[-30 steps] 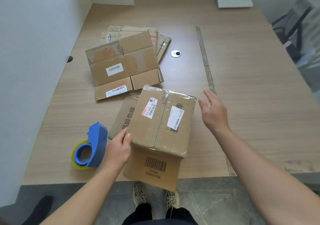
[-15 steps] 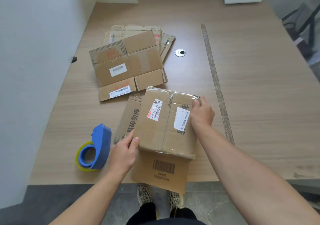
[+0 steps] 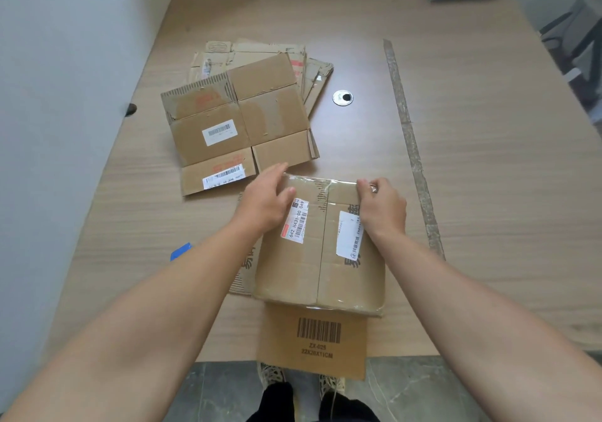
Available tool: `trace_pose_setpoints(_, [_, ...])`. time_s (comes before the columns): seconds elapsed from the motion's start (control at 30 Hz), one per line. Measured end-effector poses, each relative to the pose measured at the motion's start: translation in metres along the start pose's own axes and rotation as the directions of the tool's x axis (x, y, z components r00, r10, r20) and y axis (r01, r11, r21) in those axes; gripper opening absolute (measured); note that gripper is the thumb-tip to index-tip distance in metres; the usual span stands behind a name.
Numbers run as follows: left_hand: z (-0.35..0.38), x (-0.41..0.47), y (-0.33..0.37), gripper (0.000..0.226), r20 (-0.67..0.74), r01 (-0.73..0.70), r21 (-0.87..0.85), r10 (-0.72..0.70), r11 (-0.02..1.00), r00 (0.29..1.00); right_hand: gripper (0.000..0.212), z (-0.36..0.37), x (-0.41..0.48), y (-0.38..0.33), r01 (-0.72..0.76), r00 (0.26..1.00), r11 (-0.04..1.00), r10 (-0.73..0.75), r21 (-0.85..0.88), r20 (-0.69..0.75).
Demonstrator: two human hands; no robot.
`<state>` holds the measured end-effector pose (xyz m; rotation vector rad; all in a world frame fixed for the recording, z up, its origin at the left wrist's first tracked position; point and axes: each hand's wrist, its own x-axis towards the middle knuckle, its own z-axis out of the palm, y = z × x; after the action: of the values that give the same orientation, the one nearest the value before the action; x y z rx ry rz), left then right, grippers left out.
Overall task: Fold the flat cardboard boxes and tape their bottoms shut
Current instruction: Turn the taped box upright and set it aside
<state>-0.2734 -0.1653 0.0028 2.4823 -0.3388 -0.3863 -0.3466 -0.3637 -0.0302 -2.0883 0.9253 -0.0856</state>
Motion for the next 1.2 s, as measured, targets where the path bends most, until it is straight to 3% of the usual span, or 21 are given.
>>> trace_pose_setpoints(0.07, [0.006,0.012,0.001,0.045,0.008,-0.036,0.043,0.035,0.998,0.999,0.039,-0.002,0.000,0.002,0.054,0.997,0.998,-0.051,0.045,-0.060])
trace_pose_setpoints(0.2, [0.013,0.016,-0.009,0.036,-0.067,-0.034,-0.025,0.033,0.999,0.997,0.026,-0.006,-0.003,0.003,0.103,0.988,0.990,-0.090,0.100,-0.127])
trace_pose_setpoints(0.53, [0.025,0.011,-0.006,0.033,-0.239,0.145,-0.200,-0.192,0.969,0.952,0.019,-0.008,-0.001,0.002,-0.099,0.974,0.942,0.157,0.321,-0.162])
trace_pose_setpoints(0.67, [0.023,0.011,-0.007,0.036,-0.248,0.198,-0.219,-0.251,0.955,0.936,0.014,-0.009,-0.002,0.004,-0.071,0.980,0.943,0.126,0.324,-0.152])
trace_pose_setpoints(0.83, [0.008,0.011,-0.001,0.043,-0.135,0.202,-0.060,-0.208,0.978,0.969,0.042,-0.027,-0.019,0.005,0.017,0.994,0.984,0.003,0.179,-0.112])
trace_pose_setpoints(0.93, [-0.001,-0.025,-0.011,0.057,-0.096,0.101,-0.117,-0.112,0.988,0.989,0.051,-0.038,-0.073,0.022,0.320,0.947,0.947,-0.320,-0.009,-0.034])
trace_pose_setpoints(1.0, [0.000,-0.069,-0.021,0.068,-0.101,-0.103,-0.084,0.094,0.991,0.990,0.060,-0.037,-0.115,0.039,0.527,0.847,0.838,-0.507,-0.138,0.157])
trace_pose_setpoints(1.1, [0.013,-0.124,-0.034,0.081,0.045,-0.354,0.045,0.352,0.934,0.935,0.074,-0.025,-0.143,0.063,0.676,0.727,0.642,-0.500,-0.362,0.470])
trace_pose_setpoints(1.2, [0.034,-0.140,-0.046,0.085,0.172,-0.447,0.217,0.417,0.868,0.892,0.065,-0.019,-0.146,0.066,0.714,0.699,0.569,-0.538,-0.408,0.472])
